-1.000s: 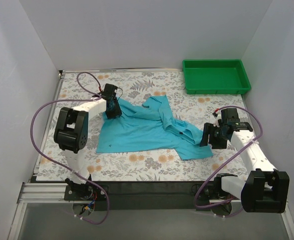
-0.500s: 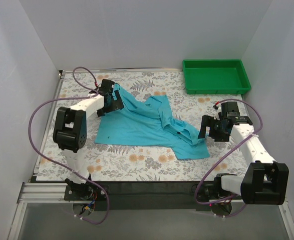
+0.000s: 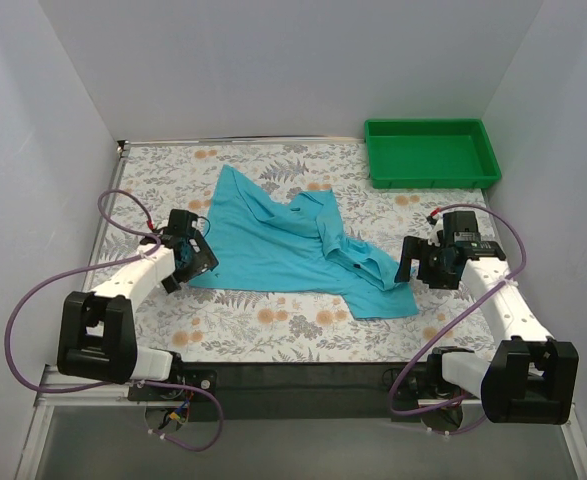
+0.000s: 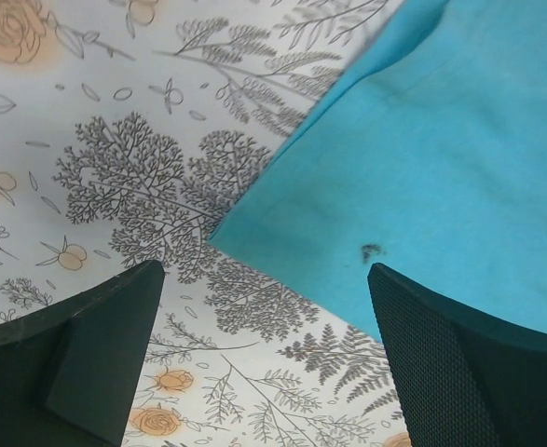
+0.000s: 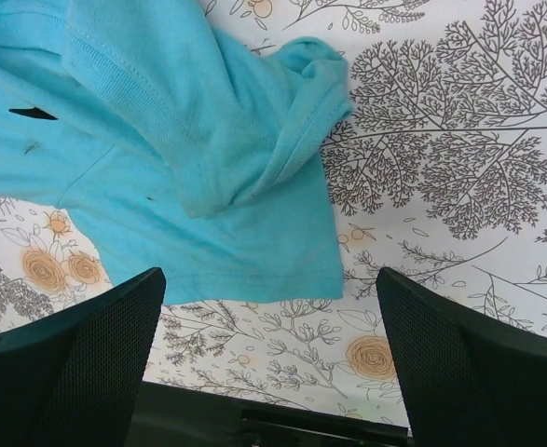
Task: Fold and stack the t-shirts
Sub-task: Flatten the tshirt out
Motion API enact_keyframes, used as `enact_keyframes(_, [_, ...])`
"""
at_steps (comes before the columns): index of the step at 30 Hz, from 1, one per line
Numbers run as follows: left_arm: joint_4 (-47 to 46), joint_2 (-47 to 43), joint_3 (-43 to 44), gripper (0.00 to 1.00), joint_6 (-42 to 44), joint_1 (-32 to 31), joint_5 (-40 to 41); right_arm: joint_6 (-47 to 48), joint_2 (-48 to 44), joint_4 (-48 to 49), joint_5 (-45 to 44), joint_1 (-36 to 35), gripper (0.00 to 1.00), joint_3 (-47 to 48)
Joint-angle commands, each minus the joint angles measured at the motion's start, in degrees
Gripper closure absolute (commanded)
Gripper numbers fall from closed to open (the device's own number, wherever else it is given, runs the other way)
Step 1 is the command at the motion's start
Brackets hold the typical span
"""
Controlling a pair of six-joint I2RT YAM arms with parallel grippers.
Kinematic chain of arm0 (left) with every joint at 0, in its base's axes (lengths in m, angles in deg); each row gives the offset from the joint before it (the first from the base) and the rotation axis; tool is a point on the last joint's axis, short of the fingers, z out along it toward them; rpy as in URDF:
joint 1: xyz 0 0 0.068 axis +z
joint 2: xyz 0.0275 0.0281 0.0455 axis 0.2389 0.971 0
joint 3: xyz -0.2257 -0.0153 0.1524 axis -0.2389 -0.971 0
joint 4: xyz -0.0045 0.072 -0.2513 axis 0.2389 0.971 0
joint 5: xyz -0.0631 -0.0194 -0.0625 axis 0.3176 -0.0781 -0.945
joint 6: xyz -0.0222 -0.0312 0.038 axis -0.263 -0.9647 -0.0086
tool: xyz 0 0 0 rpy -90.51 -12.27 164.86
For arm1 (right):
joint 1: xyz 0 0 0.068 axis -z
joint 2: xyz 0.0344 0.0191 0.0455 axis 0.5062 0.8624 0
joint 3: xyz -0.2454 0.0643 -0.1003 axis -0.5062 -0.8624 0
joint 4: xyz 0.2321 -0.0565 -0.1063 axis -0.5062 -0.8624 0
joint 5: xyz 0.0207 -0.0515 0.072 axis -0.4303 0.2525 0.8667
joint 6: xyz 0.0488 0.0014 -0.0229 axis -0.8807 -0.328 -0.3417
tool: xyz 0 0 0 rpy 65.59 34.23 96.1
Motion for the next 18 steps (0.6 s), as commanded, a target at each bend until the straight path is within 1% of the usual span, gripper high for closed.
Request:
enact_keyframes(1, [-1.79,-0.74,-1.44,0.18,-2.70,0.47,1.79,0.75,-0.74,0.43,1.99,-0.19,0.16,-0.50])
enact_keyframes(2, [-2.14,-0.22,-1.79,0.23,-2.88,0.55,2.14,0.75,-0.83,0.35,1.99,-0.19,0.18,-0.59])
enact_keyframes(3, [-2.66,-0.04,-2.05,0.25,-3.23,0.55,2.76,0.67,-0.83,0.43,1.90,-0.19,0.18,-0.42])
enact_keyframes(6, [-4.50,0.84,-3.19,0.27,-3.58,0.55,3.12,0.67,-0.92,0.35,1.81,-0.19,0.21,-0.33])
enact_keyframes(8, [-5.13,1.63,-3.46,0.31,-3.58,0.55,3.29,0.67,-1.10,0.35,1.81,-0.19,0.21,-0.41])
enact_keyframes(11, [-5.13,2.51,-3.81,0.33,-3.84,0.55,2.94,0.58,-1.45,0.35,1.81,-0.28,0.21,-0.94])
enact_keyframes(14, [-5.48,2.78,-4.95,0.46,-3.93,0.55,3.38,0.49,-1.45,0.43,1.55,-0.19,0.22,-1.29])
enact_keyframes(15, [-6.00,2.78,-5.39,0.48,-3.93,0.55,3.64,0.40,-1.27,0.35,1.46,-0.19,0.22,-1.38])
enact_keyframes(18, [-7.23,3.21,-6.36,0.49,-3.49,0.55,4.08,0.23,-0.66,0.61,0.94,-0.19,0.22,-1.56])
